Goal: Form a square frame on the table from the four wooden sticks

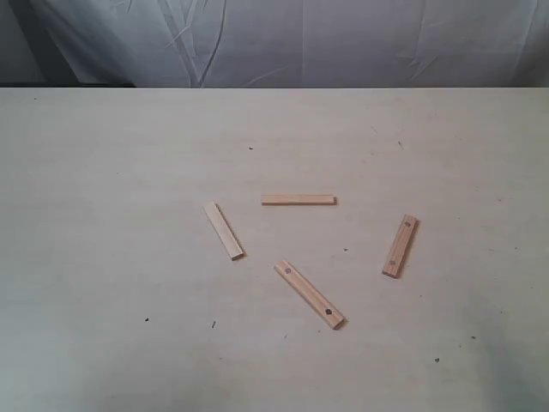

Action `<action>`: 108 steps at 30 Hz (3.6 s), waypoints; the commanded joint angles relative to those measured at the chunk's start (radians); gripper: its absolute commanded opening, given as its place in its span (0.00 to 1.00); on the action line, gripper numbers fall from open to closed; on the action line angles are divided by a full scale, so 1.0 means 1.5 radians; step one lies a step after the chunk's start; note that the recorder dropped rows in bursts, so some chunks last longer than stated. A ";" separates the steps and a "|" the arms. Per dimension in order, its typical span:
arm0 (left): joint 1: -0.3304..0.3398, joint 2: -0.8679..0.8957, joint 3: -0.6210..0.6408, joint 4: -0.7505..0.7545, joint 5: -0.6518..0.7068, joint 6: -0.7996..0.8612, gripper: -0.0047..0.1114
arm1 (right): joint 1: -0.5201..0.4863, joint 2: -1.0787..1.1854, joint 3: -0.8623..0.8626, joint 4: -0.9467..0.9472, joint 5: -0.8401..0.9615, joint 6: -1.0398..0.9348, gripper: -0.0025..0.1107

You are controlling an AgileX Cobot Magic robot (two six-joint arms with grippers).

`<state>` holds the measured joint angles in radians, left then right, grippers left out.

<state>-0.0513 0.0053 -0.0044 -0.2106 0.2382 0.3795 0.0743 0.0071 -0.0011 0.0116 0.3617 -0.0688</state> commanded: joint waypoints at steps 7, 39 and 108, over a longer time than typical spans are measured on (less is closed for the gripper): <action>0.002 -0.004 0.003 0.002 -0.003 -0.001 0.04 | -0.003 -0.005 0.001 -0.001 -0.006 -0.001 0.02; -0.001 -0.004 0.003 0.040 -0.025 -0.001 0.04 | -0.003 -0.005 0.001 -0.001 -0.272 -0.001 0.02; -0.016 1.105 -0.653 -0.254 0.230 -0.126 0.04 | 0.209 1.280 -0.681 -0.016 0.146 0.467 0.38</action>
<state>-0.0553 1.6626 -0.9882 -0.5542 0.6036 0.1555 0.3745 1.9084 -1.0191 0.0000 0.5933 0.6296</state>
